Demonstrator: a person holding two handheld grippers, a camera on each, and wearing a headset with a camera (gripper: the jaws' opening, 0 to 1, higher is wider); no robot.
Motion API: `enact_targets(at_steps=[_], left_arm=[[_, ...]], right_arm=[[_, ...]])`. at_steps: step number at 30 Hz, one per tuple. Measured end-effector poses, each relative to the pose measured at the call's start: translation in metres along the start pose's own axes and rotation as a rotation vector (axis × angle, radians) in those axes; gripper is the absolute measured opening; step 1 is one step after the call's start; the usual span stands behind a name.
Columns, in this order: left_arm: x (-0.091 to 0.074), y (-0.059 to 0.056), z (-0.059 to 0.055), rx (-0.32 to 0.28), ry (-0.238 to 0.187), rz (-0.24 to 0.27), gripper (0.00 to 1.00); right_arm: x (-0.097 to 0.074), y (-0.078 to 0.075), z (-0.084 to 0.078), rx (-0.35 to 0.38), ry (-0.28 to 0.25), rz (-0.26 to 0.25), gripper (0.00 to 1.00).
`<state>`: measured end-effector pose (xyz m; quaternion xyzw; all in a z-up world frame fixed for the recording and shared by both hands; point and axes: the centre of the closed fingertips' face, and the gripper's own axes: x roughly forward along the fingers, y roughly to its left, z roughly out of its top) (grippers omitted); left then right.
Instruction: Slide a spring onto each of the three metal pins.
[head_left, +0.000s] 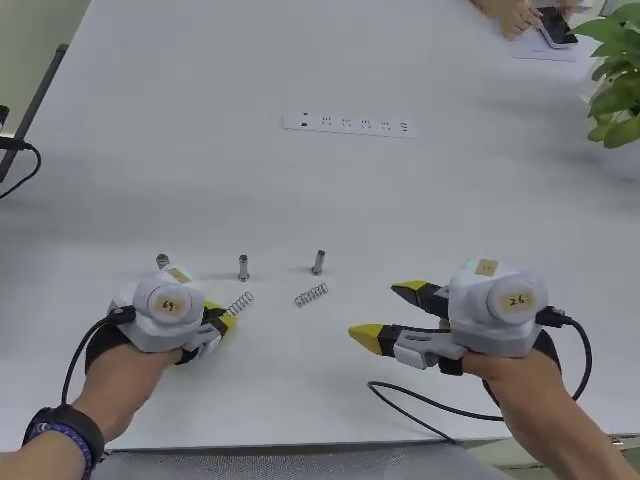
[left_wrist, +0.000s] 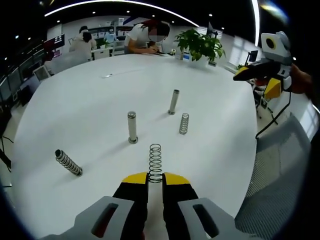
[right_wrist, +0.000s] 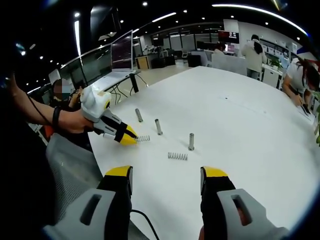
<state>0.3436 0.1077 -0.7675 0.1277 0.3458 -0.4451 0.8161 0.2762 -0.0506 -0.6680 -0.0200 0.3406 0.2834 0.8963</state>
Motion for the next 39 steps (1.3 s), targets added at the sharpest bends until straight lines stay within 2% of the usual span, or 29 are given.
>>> enact_targets(at_steps=[7, 16, 26, 34, 39], left_arm=[[-0.016, -0.001, 0.001, -0.001, -0.019, 0.009, 0.03], [-0.037, -0.007, 0.015, 0.023, -0.065, 0.01, 0.03], [-0.054, -0.016, 0.035, 0.064, -0.107, -0.003, 0.03], [-0.062, -0.029, 0.056, 0.114, -0.139, -0.029, 0.03], [-0.063, -0.038, 0.066, 0.146, -0.151, -0.052, 0.03]], right_arm=[[0.001, 0.005, 0.005, -0.008, -0.009, 0.005, 0.53], [0.002, 0.01, 0.002, -0.011, -0.003, 0.019, 0.53], [0.005, 0.018, 0.007, -0.014, -0.007, 0.046, 0.52], [0.008, 0.022, 0.011, -0.024, -0.012, 0.075, 0.51], [0.009, 0.023, 0.013, -0.03, -0.012, 0.088, 0.5]])
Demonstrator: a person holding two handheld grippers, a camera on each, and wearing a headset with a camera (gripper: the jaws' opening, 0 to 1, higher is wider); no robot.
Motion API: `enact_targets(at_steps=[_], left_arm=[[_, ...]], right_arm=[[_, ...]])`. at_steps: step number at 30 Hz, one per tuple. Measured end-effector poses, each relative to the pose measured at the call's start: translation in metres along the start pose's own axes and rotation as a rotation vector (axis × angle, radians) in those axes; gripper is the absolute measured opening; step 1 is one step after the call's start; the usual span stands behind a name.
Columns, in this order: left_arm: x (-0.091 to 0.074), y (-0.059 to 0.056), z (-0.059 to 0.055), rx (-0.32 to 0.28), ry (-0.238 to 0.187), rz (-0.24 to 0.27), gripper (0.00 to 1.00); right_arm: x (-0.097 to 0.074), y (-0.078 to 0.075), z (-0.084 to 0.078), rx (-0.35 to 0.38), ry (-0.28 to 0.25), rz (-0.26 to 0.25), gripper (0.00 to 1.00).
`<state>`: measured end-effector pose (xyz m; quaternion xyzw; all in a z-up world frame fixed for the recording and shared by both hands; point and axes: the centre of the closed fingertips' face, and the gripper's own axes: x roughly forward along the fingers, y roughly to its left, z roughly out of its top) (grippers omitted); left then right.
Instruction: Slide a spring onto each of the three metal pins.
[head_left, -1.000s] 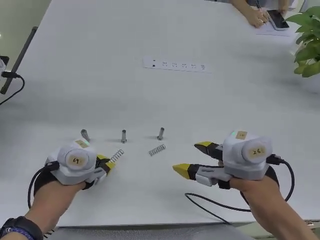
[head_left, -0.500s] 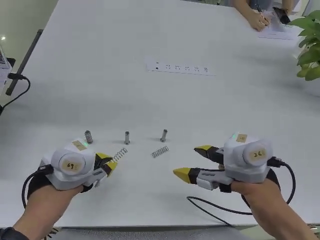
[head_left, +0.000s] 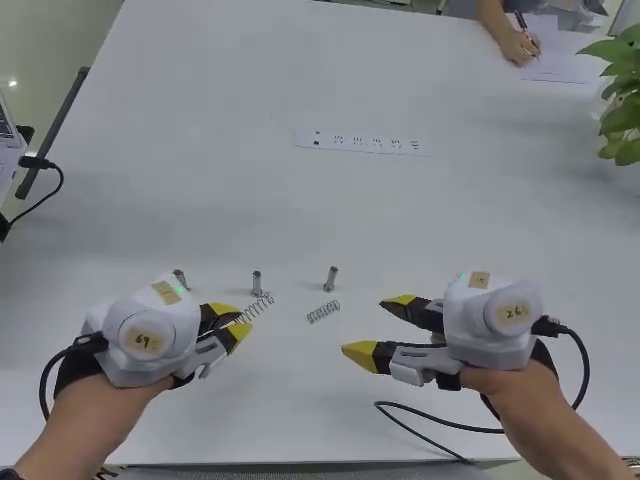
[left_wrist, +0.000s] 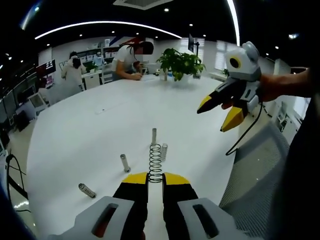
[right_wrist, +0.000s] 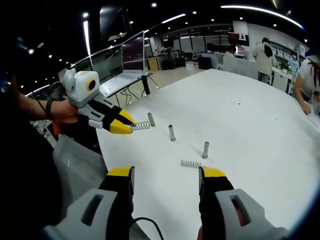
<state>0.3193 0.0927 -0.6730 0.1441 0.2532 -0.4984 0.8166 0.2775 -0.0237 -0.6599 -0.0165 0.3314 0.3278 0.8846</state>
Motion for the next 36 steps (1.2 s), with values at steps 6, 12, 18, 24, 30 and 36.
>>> enact_targets(at_steps=[6, 12, 18, 24, 30, 36], left_arm=[[0.003, -0.009, 0.011, 0.036, -0.011, -0.032, 0.03], [0.007, -0.015, 0.021, 0.064, -0.017, -0.061, 0.03], [0.011, -0.019, 0.03, 0.079, -0.026, -0.078, 0.03], [0.014, -0.024, 0.039, 0.108, -0.032, -0.099, 0.03], [0.018, -0.026, 0.051, 0.125, -0.043, -0.114, 0.03], [0.022, -0.03, 0.064, 0.149, -0.056, -0.13, 0.03]], right_arm=[[0.002, 0.0, 0.001, -0.014, 0.004, 0.02, 0.48], [0.003, -0.002, 0.002, -0.033, 0.011, 0.045, 0.46], [0.005, -0.006, 0.003, -0.057, 0.026, 0.064, 0.45], [0.006, -0.009, 0.007, -0.088, 0.035, 0.092, 0.44], [0.009, -0.011, 0.014, -0.109, 0.028, 0.134, 0.43], [0.009, -0.012, 0.022, -0.123, 0.015, 0.179, 0.39]])
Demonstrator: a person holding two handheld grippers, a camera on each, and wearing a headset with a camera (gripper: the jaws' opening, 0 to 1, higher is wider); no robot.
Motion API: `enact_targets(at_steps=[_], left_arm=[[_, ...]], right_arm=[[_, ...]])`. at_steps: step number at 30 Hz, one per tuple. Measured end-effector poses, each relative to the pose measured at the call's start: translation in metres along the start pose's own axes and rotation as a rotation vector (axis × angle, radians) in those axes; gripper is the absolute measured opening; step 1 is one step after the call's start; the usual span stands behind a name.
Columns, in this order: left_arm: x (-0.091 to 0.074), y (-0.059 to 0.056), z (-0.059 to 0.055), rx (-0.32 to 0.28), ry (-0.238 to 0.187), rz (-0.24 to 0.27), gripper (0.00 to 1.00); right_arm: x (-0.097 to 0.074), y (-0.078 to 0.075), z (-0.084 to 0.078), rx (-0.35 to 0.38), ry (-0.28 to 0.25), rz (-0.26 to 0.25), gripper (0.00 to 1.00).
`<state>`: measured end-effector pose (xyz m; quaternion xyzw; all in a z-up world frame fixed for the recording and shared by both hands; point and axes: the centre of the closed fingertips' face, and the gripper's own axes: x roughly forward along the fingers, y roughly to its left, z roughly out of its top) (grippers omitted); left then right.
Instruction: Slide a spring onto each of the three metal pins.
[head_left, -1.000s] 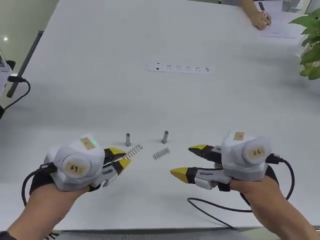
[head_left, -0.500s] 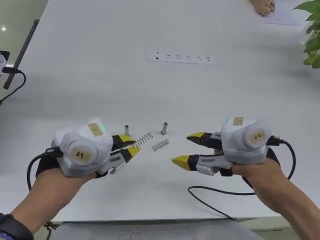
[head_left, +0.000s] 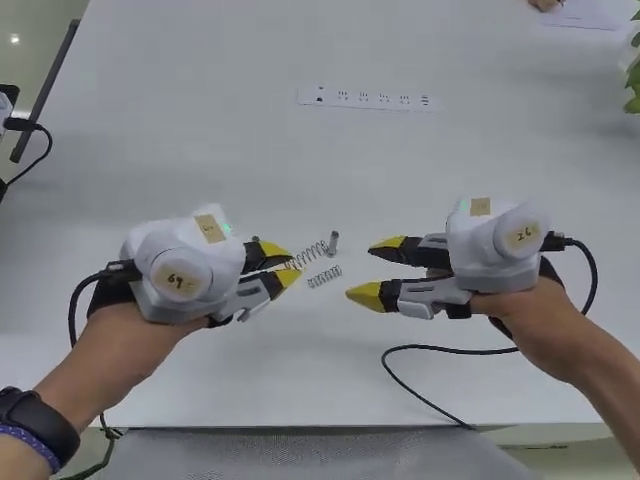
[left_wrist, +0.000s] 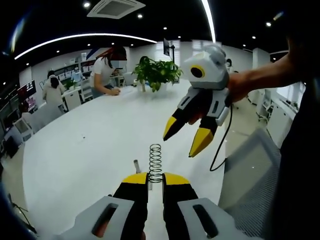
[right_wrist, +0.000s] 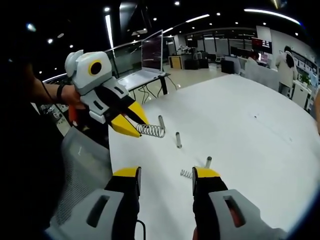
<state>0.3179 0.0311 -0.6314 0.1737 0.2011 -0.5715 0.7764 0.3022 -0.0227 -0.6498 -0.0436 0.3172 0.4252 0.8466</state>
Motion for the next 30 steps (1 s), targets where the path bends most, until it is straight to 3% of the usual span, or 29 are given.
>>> enact_targets(at_steps=[10, 18, 30], left_arm=[[0.004, -0.006, 0.012, 0.026, -0.012, -0.029, 0.03], [0.008, -0.016, 0.016, 0.062, -0.007, -0.066, 0.03], [0.002, -0.017, 0.017, 0.111, -0.002, -0.068, 0.03]], right_arm=[[0.0, 0.004, 0.009, -0.008, -0.031, 0.071, 0.36], [-0.002, 0.023, 0.026, -0.025, -0.074, 0.163, 0.29], [-0.009, 0.039, 0.034, -0.054, -0.072, 0.188, 0.22]])
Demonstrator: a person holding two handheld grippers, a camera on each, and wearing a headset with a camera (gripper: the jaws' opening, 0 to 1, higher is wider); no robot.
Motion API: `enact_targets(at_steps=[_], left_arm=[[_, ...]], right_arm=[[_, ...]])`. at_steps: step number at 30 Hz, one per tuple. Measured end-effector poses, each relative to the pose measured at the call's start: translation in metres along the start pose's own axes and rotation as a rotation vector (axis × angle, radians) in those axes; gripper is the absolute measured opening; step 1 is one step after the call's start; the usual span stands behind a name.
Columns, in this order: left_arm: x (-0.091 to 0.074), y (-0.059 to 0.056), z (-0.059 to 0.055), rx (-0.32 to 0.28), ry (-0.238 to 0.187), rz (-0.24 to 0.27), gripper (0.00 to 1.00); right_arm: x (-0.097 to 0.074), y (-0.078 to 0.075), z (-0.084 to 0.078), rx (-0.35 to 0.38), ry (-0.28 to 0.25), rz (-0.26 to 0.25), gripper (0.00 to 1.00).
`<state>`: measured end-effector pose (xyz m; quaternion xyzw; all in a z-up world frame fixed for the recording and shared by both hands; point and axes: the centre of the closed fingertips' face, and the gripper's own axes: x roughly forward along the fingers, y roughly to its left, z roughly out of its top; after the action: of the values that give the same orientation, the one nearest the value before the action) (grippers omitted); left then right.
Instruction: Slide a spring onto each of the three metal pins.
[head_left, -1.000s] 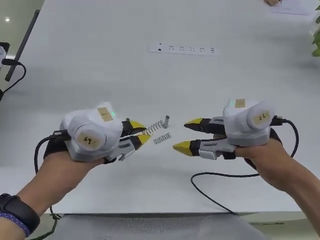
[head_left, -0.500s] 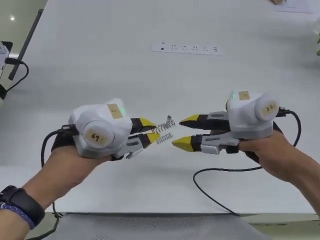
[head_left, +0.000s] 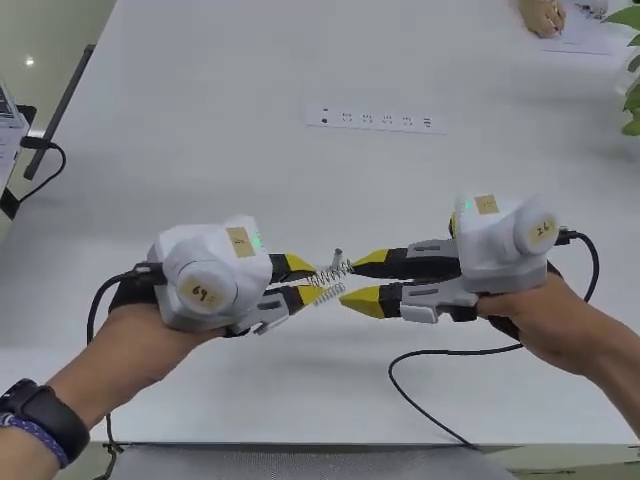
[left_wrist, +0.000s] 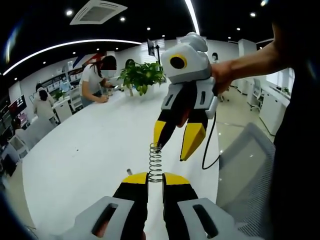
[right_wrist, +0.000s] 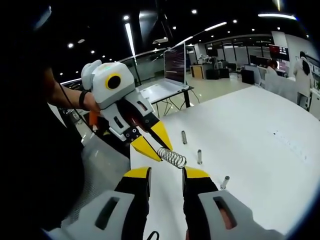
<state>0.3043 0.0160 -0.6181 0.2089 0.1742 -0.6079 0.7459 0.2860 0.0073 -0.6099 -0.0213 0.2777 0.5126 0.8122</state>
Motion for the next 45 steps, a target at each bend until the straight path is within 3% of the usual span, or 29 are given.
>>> enact_targets(at_steps=[4, 11, 22, 26, 31, 35, 45], left_arm=[[-0.003, -0.001, 0.0, 0.005, -0.002, 0.001, 0.03], [-0.005, -0.01, 0.002, 0.026, -0.008, -0.012, 0.03], [-0.003, -0.019, -0.008, 0.093, 0.032, -0.035, 0.03], [0.0, -0.02, -0.009, 0.106, 0.038, -0.041, 0.03], [0.005, -0.025, -0.01, 0.134, 0.052, -0.055, 0.02], [0.008, -0.029, -0.012, 0.156, 0.064, -0.072, 0.02], [0.013, -0.038, -0.015, 0.196, 0.094, -0.115, 0.02]], right_arm=[[0.001, 0.004, -0.001, -0.007, 0.001, 0.01, 0.19], [0.002, -0.003, -0.003, 0.009, -0.001, -0.023, 0.21], [0.003, 0.01, 0.006, -0.013, -0.007, 0.029, 0.11], [0.007, 0.012, 0.001, -0.063, 0.06, 0.033, 0.11], [0.011, 0.014, -0.002, -0.091, 0.091, 0.041, 0.1], [0.013, 0.017, -0.01, -0.144, 0.16, 0.048, 0.1], [0.016, 0.019, -0.019, -0.201, 0.225, 0.059, 0.09]])
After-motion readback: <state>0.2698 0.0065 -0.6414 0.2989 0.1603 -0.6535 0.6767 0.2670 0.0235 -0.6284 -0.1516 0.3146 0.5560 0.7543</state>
